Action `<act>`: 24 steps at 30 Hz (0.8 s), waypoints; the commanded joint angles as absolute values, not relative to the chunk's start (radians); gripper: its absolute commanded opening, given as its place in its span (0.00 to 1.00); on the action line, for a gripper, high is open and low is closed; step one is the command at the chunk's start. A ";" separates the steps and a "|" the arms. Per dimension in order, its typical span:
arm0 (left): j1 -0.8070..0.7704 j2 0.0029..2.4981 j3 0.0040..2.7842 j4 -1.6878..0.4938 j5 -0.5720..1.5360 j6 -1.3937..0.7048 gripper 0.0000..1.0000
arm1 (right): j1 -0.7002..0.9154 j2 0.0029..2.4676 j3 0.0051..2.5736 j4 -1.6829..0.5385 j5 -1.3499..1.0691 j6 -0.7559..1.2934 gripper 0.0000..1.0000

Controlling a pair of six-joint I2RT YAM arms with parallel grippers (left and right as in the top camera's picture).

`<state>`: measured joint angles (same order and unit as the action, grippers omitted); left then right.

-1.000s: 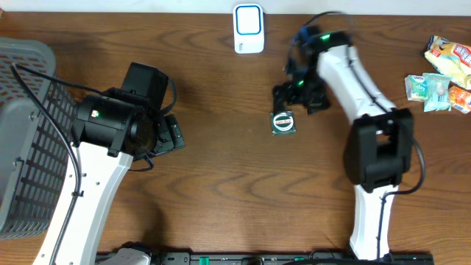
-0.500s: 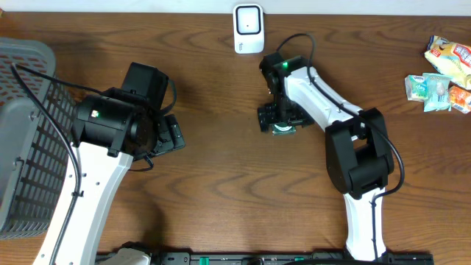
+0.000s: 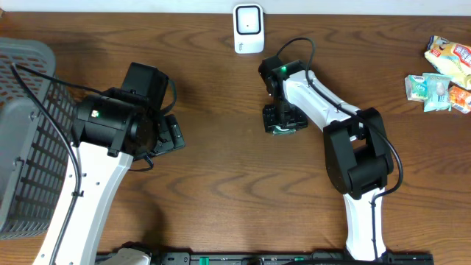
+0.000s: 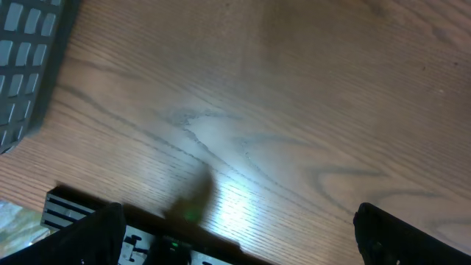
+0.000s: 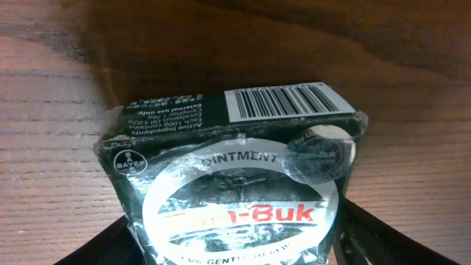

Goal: Scan the item barcode

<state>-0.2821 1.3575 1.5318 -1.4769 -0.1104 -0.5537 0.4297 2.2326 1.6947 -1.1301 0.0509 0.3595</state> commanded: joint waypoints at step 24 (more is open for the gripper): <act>-0.278 1.352 1.536 -1.480 -0.113 -0.563 0.98 | 0.260 2.242 1.702 -1.136 -0.438 0.045 0.58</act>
<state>-0.2821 1.3575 1.5318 -1.4769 -0.1104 -0.5537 0.2764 2.2326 1.6951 -1.1328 -0.3244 0.1261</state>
